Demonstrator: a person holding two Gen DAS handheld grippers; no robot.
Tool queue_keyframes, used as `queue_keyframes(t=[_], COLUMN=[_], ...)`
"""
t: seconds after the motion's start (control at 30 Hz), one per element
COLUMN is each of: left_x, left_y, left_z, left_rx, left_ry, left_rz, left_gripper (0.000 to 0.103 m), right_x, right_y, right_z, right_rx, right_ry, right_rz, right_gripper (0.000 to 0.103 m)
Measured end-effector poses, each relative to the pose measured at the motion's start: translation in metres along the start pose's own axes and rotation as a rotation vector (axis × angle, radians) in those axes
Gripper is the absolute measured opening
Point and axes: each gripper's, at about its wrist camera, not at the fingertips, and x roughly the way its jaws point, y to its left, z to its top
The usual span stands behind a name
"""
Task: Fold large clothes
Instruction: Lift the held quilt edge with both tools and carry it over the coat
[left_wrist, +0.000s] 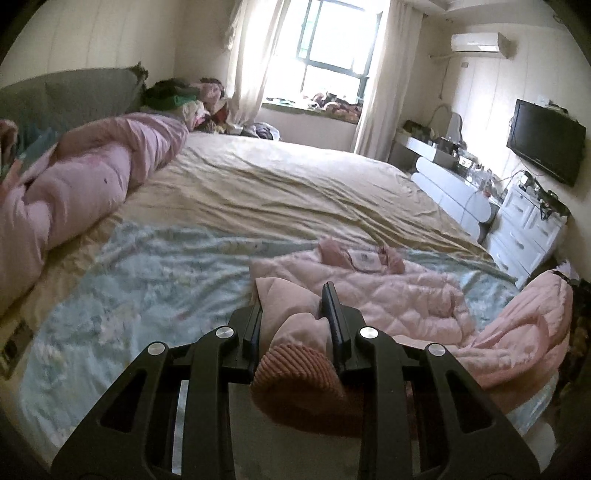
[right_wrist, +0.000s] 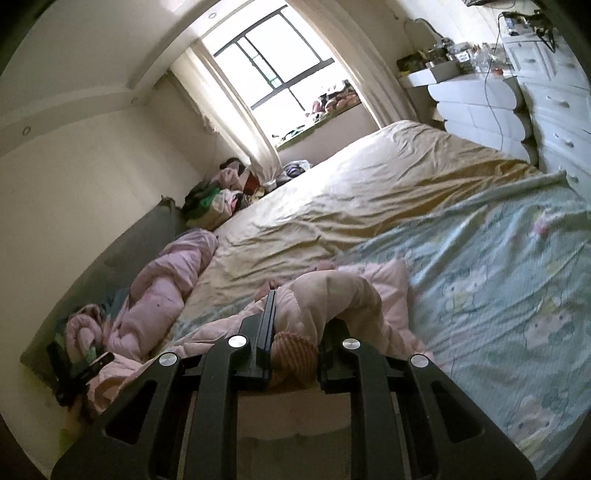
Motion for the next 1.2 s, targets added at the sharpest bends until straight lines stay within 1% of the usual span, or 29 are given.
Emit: queue_keyframes(t=[0.1, 0.23, 0.33, 0.5, 0.63, 0.8, 0.93, 1.07, 1.2], left_x=[0.007, 0.021, 0.039, 0.071, 0.1, 0.13, 0.151, 0.167, 0.181], left_y=[-0.003, -0.001, 0.0, -0.006, -0.001, 0.006, 0.007, 0.009, 0.011], left_z=[0.014, 0.032, 0.044, 0.048, 0.048, 0.042, 0.034, 0.02, 0.0], left_rx=[0.003, -0.029, -0.034, 0.047, 0.07, 0.061, 0.075, 0.063, 0.075], left_ry=[-0.004, -0.008, -0.008, -0.002, 0.031, 0.037, 0.046, 0.047, 0.066], left_rz=[0.006, 0.013, 0.034, 0.112, 0.135, 0.13, 0.14, 0.135, 0.131], left_gripper=[0.021, 0.021, 0.021, 0.022, 0.023, 0.023, 0.025, 0.029, 0.032], right_x=[0.006, 0.025, 0.041, 0.079, 0.11, 0.141, 0.17, 0.196, 0.216], right_y=[0.002, 0.004, -0.002, -0.019, -0.032, -0.046, -0.06, -0.072, -0.087], right_z=[0.012, 0.03, 0.039, 0.048, 0.047, 0.041, 0.035, 0.026, 0.015], right_rx=[-0.015, -0.044, -0.026, 0.029, 0.052, 0.071, 0.088, 0.105, 0.14], right_ry=[-0.01, -0.038, -0.046, -0.045, -0.032, -0.021, 0.011, 0.046, 0.077], right_rz=[-0.015, -0.069, -0.097, -0.158, -0.204, -0.247, -0.297, -0.346, -0.368], right_gripper=[0.016, 0.016, 0.016, 0.016, 0.016, 0.016, 0.016, 0.016, 0.017])
